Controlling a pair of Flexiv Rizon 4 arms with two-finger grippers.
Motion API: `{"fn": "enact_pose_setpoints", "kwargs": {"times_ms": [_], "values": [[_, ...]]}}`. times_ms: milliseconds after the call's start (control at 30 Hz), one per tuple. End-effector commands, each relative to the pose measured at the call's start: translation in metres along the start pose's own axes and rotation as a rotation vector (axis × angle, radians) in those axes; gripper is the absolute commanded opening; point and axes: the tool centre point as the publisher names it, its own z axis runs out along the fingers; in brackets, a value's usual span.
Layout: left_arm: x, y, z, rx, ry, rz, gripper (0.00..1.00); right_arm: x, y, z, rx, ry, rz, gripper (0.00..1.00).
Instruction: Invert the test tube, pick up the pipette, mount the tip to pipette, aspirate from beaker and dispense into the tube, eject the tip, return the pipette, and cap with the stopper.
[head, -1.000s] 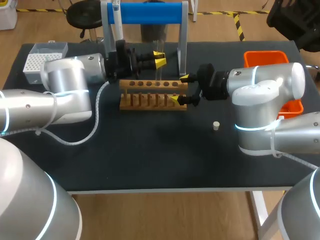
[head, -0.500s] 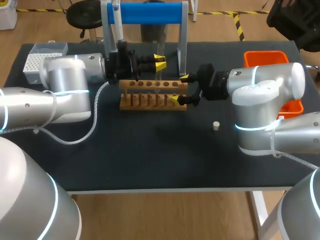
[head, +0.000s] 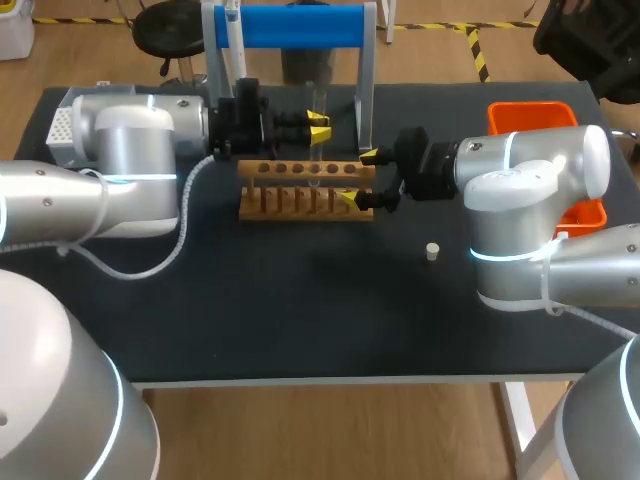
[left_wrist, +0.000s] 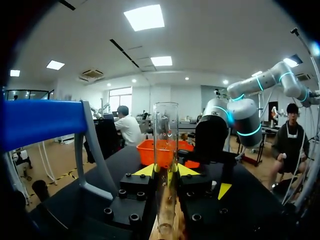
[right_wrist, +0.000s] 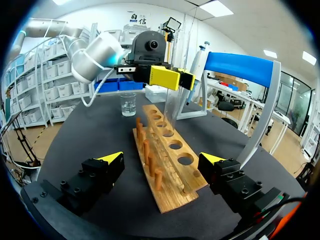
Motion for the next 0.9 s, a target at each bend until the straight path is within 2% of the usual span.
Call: {"fn": "enact_pose_setpoints", "kwargs": {"times_ms": [33, 900], "values": [[0.004, -0.004, -0.003, -0.039, -0.01, -0.006, 0.0, 0.0, -0.001, 0.0, -0.003, 0.0, -0.001, 1.0], [0.001, 0.013, -0.003, -0.043, -0.022, 0.011, 0.0, 0.0, -0.001, 0.0, -0.003, 0.0, -0.001, 1.0]]}}
